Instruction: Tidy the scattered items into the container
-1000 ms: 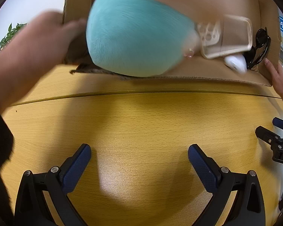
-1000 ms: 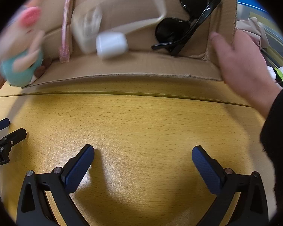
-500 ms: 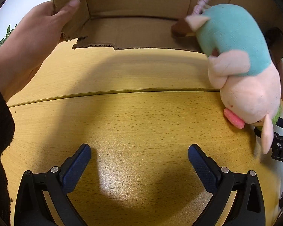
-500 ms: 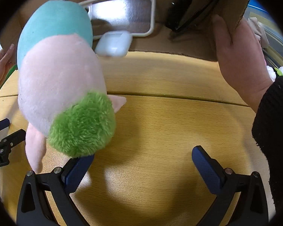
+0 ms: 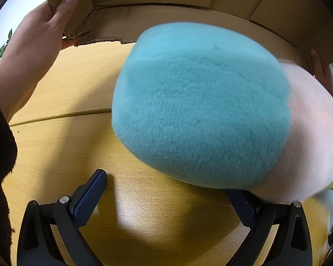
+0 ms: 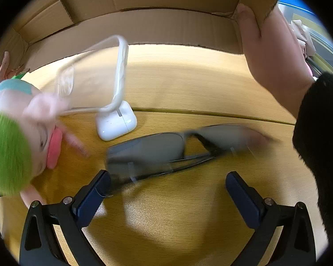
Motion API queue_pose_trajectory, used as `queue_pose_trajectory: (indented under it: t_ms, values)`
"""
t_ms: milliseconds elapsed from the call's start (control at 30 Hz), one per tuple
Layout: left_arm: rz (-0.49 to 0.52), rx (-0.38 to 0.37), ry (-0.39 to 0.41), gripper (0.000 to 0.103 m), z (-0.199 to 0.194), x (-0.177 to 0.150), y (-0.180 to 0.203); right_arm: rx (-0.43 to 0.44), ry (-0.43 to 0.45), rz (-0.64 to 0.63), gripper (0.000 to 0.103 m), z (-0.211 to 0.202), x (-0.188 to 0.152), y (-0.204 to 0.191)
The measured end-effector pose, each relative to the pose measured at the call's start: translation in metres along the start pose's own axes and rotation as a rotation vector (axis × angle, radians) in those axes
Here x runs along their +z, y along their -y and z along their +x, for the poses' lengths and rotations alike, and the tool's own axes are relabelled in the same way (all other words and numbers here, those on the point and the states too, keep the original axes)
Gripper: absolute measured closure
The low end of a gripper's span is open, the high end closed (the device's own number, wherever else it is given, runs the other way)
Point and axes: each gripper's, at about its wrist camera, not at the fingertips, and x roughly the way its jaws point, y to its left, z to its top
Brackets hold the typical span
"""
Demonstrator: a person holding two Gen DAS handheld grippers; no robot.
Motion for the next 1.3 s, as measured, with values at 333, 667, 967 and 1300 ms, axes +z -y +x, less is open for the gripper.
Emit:
queue_pose_trajectory:
  t_ms: [333, 667, 967, 1300]
  values:
    - [0.000, 0.000, 0.000, 0.000, 0.000, 0.001, 0.000, 0.002, 0.001, -0.003, 0.000, 0.001, 0.001, 0.002]
    - [0.004, -0.004, -0.001, 0.000, -0.001, 0.000, 0.000, 0.003, 0.001, -0.005, 0.000, 0.001, 0.003, 0.003]
    - [0.052, -0.039, -0.002, 0.000, -0.010, -0.009, -0.001, 0.004, 0.001, -0.005, 0.000, 0.004, 0.005, 0.006]
    - [0.064, -0.045, -0.001, 0.000, -0.017, -0.020, 0.001, 0.006, 0.002, -0.008, 0.000, 0.004, 0.006, 0.006]
